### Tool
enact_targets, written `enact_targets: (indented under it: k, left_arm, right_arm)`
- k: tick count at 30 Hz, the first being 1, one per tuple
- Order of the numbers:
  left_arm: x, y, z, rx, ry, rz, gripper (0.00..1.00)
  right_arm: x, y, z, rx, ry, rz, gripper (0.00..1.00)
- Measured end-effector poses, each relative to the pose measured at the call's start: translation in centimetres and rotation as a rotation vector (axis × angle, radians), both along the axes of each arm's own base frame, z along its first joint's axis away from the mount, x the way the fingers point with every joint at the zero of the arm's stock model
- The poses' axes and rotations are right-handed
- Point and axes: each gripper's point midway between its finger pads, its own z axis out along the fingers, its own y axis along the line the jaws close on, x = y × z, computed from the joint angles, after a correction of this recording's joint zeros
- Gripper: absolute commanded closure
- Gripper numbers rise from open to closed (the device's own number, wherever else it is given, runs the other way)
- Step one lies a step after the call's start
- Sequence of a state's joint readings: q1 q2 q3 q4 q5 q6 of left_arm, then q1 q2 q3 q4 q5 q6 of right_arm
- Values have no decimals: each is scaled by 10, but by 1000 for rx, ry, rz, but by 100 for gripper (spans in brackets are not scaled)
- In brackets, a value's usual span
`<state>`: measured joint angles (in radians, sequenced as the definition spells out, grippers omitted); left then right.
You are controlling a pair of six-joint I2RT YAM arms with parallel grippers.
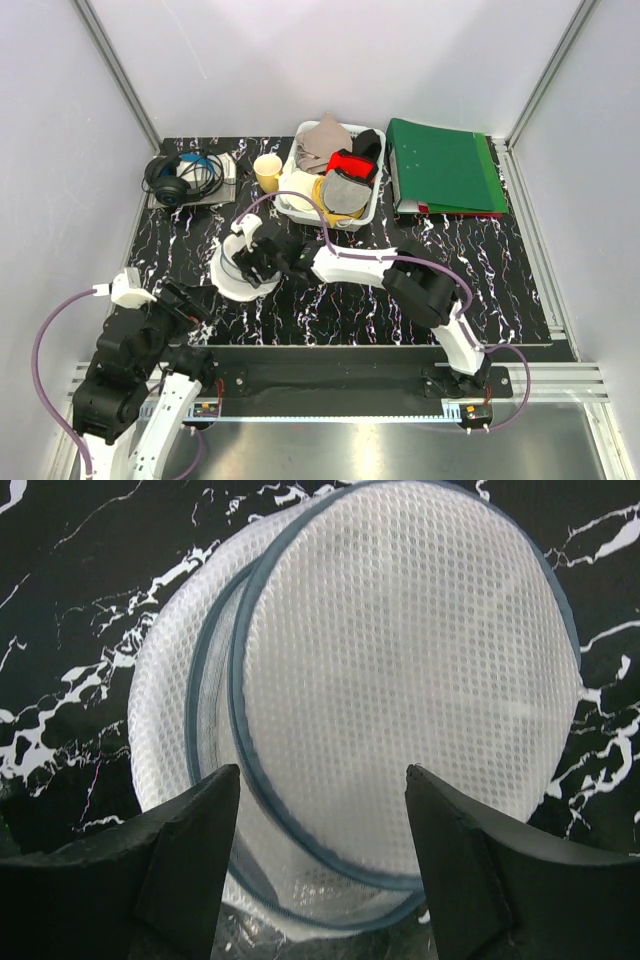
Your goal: Place the bra in the laundry bag and zip it closed
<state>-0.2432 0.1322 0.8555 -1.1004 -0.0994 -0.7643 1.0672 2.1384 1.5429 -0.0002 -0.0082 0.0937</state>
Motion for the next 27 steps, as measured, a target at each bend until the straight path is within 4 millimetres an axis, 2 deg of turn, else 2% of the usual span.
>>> enact_targets:
  k: [2,4,6,7,10,14,16,19,24,27]
  left_arm:
    - [1,-1,-6,-1,18,-1,5]
    - [1,-1,-13,-6,43,5,8]
    - [2,-1,-15,-7,61,12,9]
    - [3,-1,-16,-8,70,16,9]
    - [6,-1,-22,-6,118,27,7]
    - [12,-3,-29,3,187,30,6]
    - [16,-7,-35,5,243,20,7]
    - [22,-15,-48,10,328,-6,10]
    - [31,-21,-72,40,447,-30,12]
    - [35,-23,-80,39,454,-31,21]
  right_arm:
    - [4,5,-2,2,-10,1,36]
    - [9,9,-6,-2,-22,-7,46]
    - [13,11,-10,-13,-36,-11,64]
    - [16,11,-12,-19,-44,-15,81]
    - [19,12,-15,-29,-50,-28,100]
    - [17,5,-7,-27,-8,-84,100]
    - [10,-2,4,-4,41,-118,100]
    - [-8,-15,35,61,129,-161,100]
    - [-35,-25,93,220,262,-191,100]
    - [-49,-33,111,278,335,-203,100]
